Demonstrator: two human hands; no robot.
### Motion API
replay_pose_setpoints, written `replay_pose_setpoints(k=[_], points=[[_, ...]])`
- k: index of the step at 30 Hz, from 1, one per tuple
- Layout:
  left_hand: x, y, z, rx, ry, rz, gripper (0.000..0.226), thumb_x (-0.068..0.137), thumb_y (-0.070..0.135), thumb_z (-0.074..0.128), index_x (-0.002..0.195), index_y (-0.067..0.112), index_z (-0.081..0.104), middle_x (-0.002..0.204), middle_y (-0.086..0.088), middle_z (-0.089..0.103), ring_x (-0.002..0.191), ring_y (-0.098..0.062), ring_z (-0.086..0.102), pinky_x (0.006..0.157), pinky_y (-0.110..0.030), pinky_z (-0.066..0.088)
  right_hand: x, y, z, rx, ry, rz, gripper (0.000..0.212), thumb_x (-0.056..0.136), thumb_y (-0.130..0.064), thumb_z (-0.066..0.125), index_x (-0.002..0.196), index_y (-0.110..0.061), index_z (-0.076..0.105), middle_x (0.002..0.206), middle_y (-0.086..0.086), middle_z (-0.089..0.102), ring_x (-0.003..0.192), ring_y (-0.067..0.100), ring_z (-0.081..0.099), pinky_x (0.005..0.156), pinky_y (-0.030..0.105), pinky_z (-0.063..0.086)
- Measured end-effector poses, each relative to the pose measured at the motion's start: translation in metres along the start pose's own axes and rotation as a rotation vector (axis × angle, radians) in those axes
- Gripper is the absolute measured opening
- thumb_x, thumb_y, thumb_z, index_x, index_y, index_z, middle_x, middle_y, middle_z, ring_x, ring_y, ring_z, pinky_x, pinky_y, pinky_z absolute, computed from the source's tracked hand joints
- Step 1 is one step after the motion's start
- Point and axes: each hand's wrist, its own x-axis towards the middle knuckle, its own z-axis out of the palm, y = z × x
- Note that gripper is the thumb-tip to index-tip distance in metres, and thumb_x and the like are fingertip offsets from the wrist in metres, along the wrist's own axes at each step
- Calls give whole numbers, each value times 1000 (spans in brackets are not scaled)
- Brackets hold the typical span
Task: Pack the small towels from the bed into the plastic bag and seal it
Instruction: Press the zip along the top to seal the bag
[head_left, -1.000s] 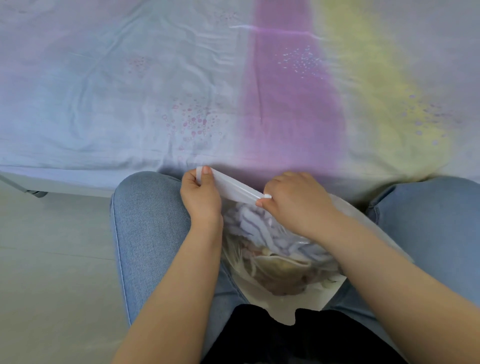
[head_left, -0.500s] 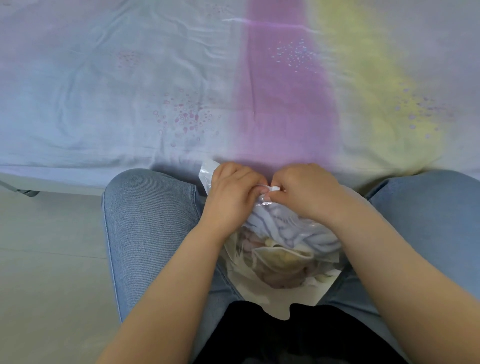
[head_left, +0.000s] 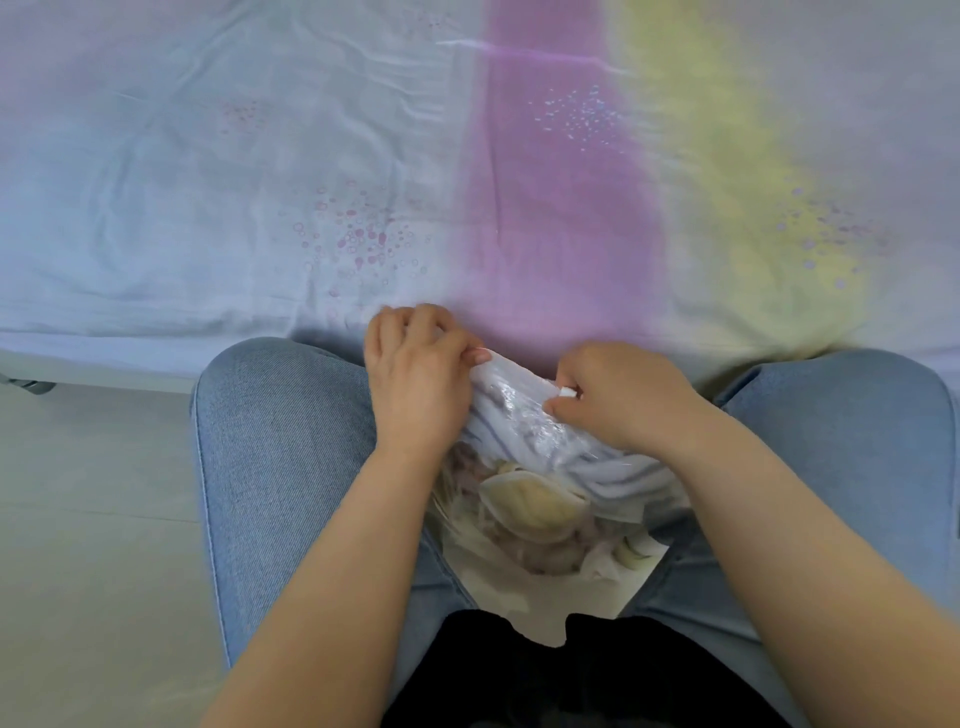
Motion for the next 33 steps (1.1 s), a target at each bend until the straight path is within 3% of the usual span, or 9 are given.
replay_pose_setpoints(k=[4, 7, 10, 13, 15, 19, 22, 29, 33], points=[[8, -9, -4, -41, -41, -142, 11, 81, 30, 68, 76, 22, 74, 123, -5, 60, 108, -38, 48, 103, -45, 32, -13, 11, 3, -34, 6, 0, 20, 91, -42, 52, 84, -25, 47, 85, -7, 47, 79, 16, 44, 66, 29, 32], [6, 1, -1, -143, -106, 83, 12, 80, 30, 67, 88, 23, 73, 136, -5, 54, 121, -36, 44, 107, -53, 31, -19, 16, 9, -54, 46, 26, 20, 92, -41, 49, 90, -22, 55, 87, -6, 48, 82, 19, 50, 66, 29, 32], [-7, 24, 6, -257, -259, 344, 33, 81, 47, 61, 102, 23, 72, 118, 2, 66, 114, -25, 51, 113, -45, 21, -18, 16, 12, -56, 97, 43, 26, 92, -41, 48, 95, -18, 59, 99, 1, 59, 93, 25, 58, 66, 31, 36], [-13, 35, 13, -330, -283, 325, 20, 80, 38, 68, 88, 20, 71, 81, 7, 67, 88, -21, 58, 103, -33, 30, -17, 11, 20, -65, 157, 39, 38, 93, -46, 42, 105, -15, 61, 107, 2, 60, 99, 25, 58, 70, 33, 39], [-9, 33, 11, -351, -270, 264, 15, 76, 36, 70, 77, 21, 70, 73, 10, 66, 81, -23, 58, 89, -26, 31, -16, 9, 25, -64, 173, 36, 43, 93, -50, 41, 107, -15, 59, 109, 2, 60, 100, 25, 58, 71, 33, 39], [-4, 31, 8, -327, -246, 164, 24, 75, 44, 57, 73, 25, 71, 71, 12, 68, 81, -20, 55, 85, -20, 24, -13, 13, 24, -59, 184, 28, 35, 94, -45, 44, 114, -19, 58, 115, 0, 60, 107, 23, 57, 78, 33, 40], [-1, 28, 9, -291, -204, 95, 18, 74, 41, 64, 72, 25, 72, 71, 11, 70, 81, -22, 56, 86, -19, 21, -15, 20, 22, -37, 192, 36, 32, 95, -42, 46, 113, -19, 59, 115, -1, 61, 106, 22, 57, 74, 31, 35], [8, 18, 9, -269, -229, -38, 7, 78, 38, 71, 79, 31, 73, 80, 10, 69, 95, -15, 54, 99, -24, 21, -33, 42, 19, 41, 216, 77, 26, 95, -41, 46, 104, -19, 58, 105, -3, 60, 93, 21, 58, 65, 29, 32], [10, 18, 9, -267, -211, -83, 6, 78, 34, 72, 79, 29, 74, 80, 8, 70, 95, -18, 55, 95, -22, 19, -37, 50, 20, 96, 220, 101, 21, 96, -40, 44, 98, -21, 52, 97, -6, 56, 81, 19, 53, 64, 31, 36]])
